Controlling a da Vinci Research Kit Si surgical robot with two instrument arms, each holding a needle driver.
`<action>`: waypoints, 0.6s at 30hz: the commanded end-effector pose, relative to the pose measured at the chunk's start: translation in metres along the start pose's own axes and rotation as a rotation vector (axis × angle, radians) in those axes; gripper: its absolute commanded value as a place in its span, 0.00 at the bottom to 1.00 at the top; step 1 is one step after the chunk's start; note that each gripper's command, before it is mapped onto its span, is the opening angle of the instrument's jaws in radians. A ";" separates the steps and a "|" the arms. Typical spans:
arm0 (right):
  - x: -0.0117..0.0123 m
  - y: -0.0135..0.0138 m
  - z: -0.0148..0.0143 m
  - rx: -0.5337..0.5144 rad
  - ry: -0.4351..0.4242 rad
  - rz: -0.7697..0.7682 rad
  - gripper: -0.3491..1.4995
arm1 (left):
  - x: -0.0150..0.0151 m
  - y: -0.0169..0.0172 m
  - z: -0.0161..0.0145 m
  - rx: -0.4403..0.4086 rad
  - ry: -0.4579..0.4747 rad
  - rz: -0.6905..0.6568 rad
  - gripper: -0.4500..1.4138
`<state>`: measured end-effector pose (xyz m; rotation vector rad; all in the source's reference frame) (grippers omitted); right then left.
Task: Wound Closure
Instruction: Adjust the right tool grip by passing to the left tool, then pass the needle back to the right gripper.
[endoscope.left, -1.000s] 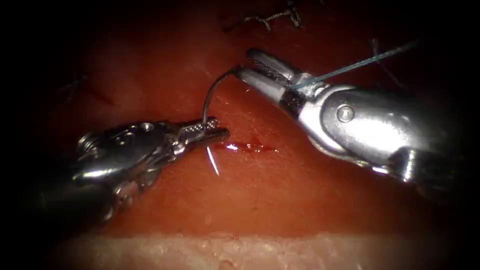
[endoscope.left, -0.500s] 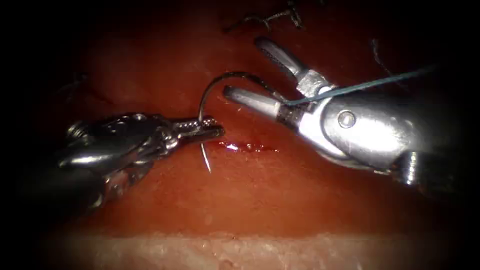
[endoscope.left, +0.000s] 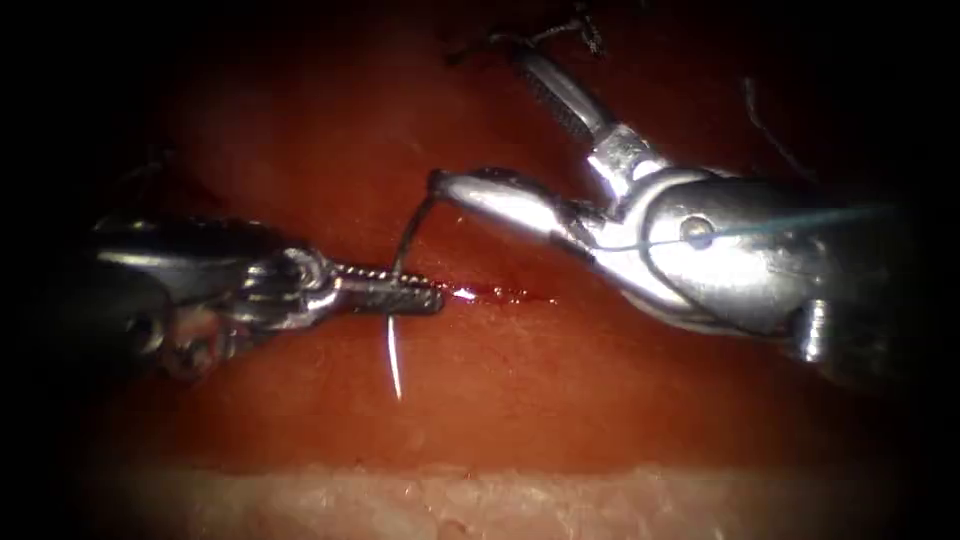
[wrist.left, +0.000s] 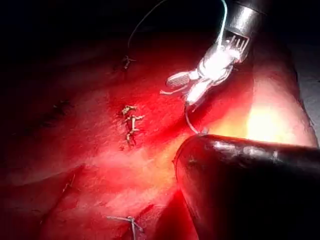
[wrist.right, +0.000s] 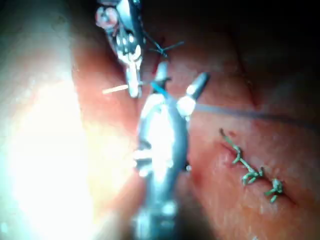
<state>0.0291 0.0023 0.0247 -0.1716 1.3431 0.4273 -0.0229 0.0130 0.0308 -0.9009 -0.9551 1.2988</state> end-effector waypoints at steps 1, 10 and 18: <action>-0.0001 -0.0006 0.0007 0.056 0.044 0.000 0.83 | 0.0004 -0.0003 0.0002 -0.026 -0.013 -0.017 0.00; -0.0006 -0.0011 0.0007 0.160 0.140 -0.003 0.74 | 0.0002 0.0001 -0.0005 -0.086 -0.046 -0.074 0.00; -0.0016 -0.0016 0.0014 0.214 0.167 -0.010 0.38 | -0.0005 0.0007 -0.0004 -0.113 -0.091 -0.083 0.00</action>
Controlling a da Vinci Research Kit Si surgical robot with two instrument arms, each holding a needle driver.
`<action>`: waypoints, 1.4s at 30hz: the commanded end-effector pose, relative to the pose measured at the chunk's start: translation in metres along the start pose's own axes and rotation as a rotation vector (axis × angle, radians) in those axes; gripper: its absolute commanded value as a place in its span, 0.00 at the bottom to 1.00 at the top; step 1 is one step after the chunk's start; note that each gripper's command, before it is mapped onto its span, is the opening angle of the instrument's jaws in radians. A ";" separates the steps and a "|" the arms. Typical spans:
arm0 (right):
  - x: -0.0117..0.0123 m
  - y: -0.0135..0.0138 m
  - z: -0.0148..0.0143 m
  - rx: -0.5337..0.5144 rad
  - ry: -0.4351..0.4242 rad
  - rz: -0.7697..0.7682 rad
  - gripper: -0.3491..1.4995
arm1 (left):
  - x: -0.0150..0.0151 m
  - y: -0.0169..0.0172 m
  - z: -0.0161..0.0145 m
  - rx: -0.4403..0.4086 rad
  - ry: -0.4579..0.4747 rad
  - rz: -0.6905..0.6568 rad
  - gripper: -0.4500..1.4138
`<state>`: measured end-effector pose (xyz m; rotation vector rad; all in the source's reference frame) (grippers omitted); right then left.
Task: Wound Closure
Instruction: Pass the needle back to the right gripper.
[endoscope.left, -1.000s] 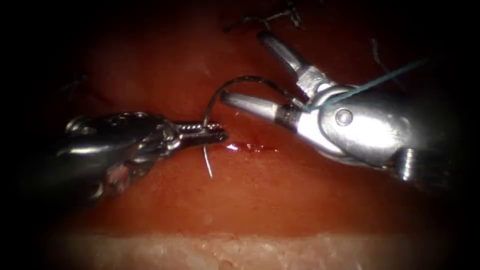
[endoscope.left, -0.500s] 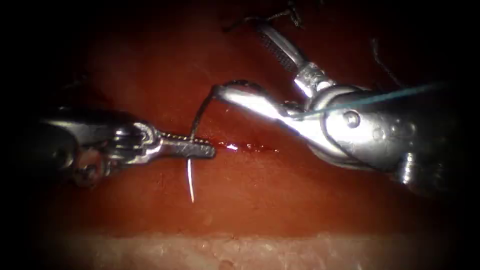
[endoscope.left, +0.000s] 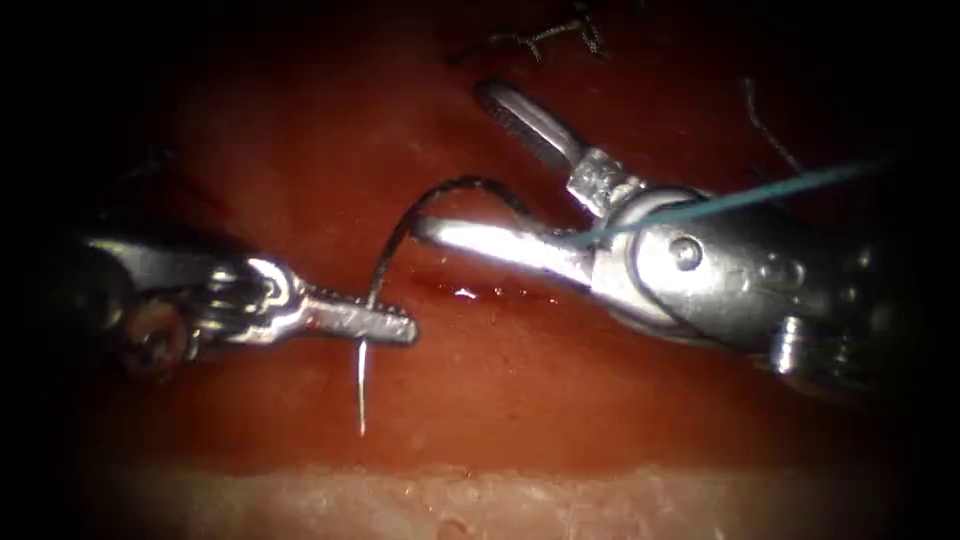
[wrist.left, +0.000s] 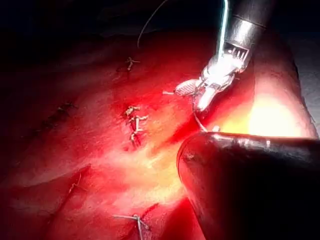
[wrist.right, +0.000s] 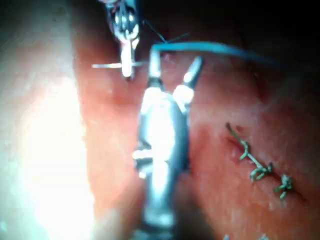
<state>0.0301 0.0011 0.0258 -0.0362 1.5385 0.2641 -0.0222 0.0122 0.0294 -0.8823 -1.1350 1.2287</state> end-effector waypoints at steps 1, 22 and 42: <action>-0.0006 0.0000 0.0007 0.001 0.003 -0.001 0.38 | 0.0005 -0.0003 0.0006 0.000 -0.002 0.005 0.00; 0.0009 0.0000 0.0005 -0.013 0.036 0.008 0.00 | 0.0001 -0.0005 0.0008 -0.021 -0.048 0.004 0.00; 0.0018 0.0003 -0.0009 -0.036 0.001 0.068 0.00 | -0.0003 0.0000 0.0017 -0.030 -0.064 0.088 0.36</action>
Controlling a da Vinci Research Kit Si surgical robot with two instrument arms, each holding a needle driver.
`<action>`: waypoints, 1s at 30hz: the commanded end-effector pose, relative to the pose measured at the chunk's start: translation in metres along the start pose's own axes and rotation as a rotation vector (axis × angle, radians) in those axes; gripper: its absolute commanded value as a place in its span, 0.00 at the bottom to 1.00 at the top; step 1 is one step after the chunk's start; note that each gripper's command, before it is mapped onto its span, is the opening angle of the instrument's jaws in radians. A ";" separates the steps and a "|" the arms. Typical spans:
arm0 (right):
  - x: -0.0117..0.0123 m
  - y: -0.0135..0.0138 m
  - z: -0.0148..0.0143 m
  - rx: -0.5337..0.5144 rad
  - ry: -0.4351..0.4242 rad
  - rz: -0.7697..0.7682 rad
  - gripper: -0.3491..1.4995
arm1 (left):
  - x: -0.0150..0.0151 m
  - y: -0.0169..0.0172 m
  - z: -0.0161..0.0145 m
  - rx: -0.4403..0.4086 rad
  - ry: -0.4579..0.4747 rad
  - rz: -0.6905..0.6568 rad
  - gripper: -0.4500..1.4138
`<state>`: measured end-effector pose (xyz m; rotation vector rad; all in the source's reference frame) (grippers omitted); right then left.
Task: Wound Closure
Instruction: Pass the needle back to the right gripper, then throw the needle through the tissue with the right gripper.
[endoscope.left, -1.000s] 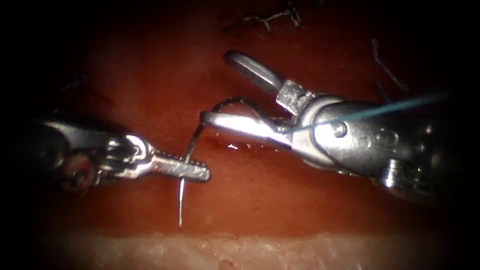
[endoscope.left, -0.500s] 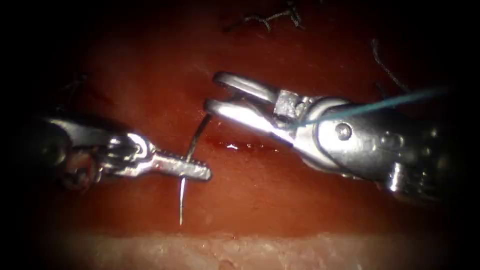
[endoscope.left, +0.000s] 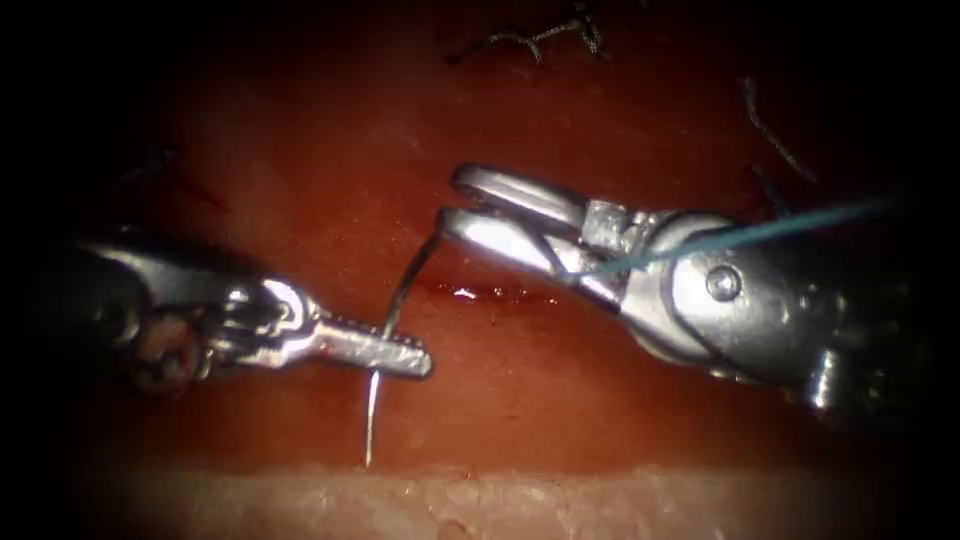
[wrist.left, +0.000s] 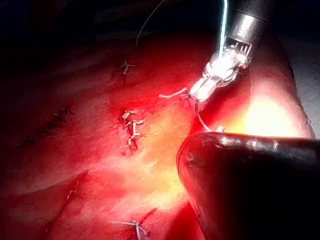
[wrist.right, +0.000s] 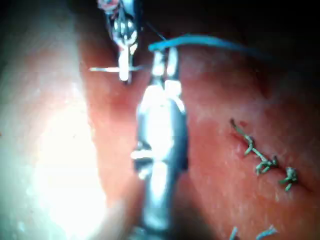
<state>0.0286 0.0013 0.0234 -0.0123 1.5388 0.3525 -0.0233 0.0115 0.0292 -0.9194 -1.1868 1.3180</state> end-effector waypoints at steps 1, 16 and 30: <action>-0.0006 0.0001 0.0005 0.006 -0.007 -0.005 0.00 | 0.0007 -0.0005 0.0009 0.014 0.024 0.122 0.61; -0.0031 0.0022 -0.0017 0.035 -0.113 -0.206 0.00 | 0.0022 -0.0010 0.0008 0.078 0.064 0.683 0.92; -0.0069 0.0060 -0.0018 0.024 -0.142 -0.418 0.00 | 0.0007 -0.0072 0.0030 0.090 -0.024 0.889 0.60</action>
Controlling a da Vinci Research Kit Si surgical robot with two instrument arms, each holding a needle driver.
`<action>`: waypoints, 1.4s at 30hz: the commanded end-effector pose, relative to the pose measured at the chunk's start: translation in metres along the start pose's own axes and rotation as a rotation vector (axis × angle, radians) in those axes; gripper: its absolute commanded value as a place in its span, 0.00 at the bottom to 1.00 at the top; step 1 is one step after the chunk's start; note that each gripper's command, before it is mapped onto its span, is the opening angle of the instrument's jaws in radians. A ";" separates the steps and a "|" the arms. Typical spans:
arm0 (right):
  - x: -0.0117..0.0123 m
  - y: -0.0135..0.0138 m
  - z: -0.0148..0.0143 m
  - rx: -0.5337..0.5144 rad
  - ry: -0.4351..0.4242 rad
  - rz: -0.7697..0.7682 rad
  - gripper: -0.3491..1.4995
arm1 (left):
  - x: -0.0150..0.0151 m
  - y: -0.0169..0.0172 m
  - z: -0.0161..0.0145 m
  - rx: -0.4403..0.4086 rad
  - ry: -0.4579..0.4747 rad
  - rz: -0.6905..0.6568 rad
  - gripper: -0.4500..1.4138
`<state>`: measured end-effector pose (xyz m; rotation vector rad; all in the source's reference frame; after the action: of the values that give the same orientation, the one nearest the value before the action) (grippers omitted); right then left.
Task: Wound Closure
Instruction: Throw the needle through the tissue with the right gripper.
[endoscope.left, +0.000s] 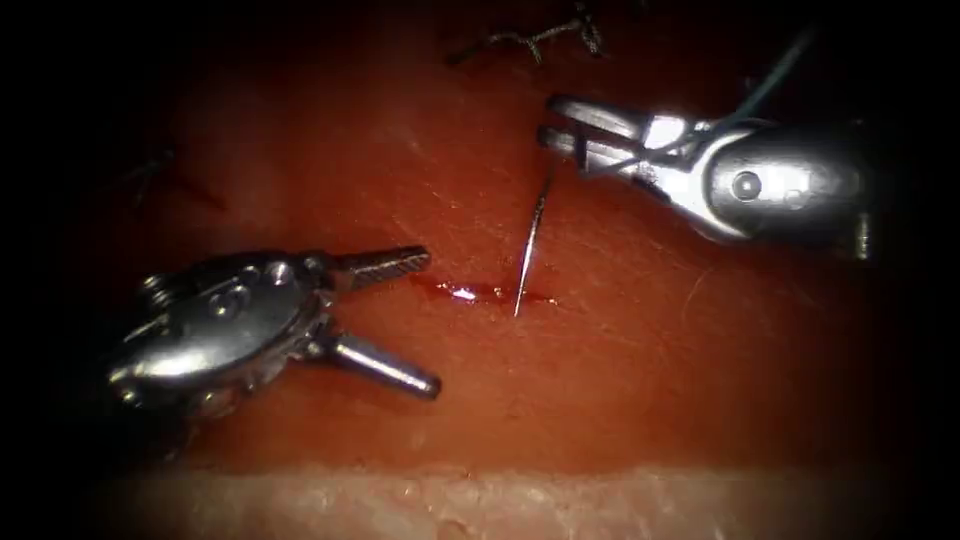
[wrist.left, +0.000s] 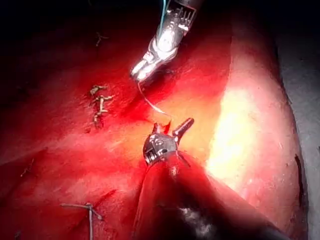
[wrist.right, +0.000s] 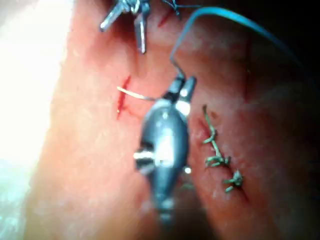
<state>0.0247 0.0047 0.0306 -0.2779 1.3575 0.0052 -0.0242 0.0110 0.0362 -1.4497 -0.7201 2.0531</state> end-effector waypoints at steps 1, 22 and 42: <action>-0.0012 0.0001 0.0013 -0.001 -0.003 -0.013 0.00 | -0.0011 -0.0009 0.0012 -0.005 -0.013 0.008 0.57; -0.0042 0.0001 0.0040 -0.015 0.007 -0.200 0.00 | -0.0049 -0.0011 0.0043 -0.063 -0.073 0.020 0.41; -0.0051 -0.0010 0.0048 -0.029 0.009 -0.272 0.00 | -0.0057 -0.0001 0.0042 -0.084 -0.082 0.008 0.38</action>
<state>0.0277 0.0052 0.0362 -0.4893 1.3159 -0.2097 -0.0260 0.0066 0.0407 -1.4213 -0.8451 2.1224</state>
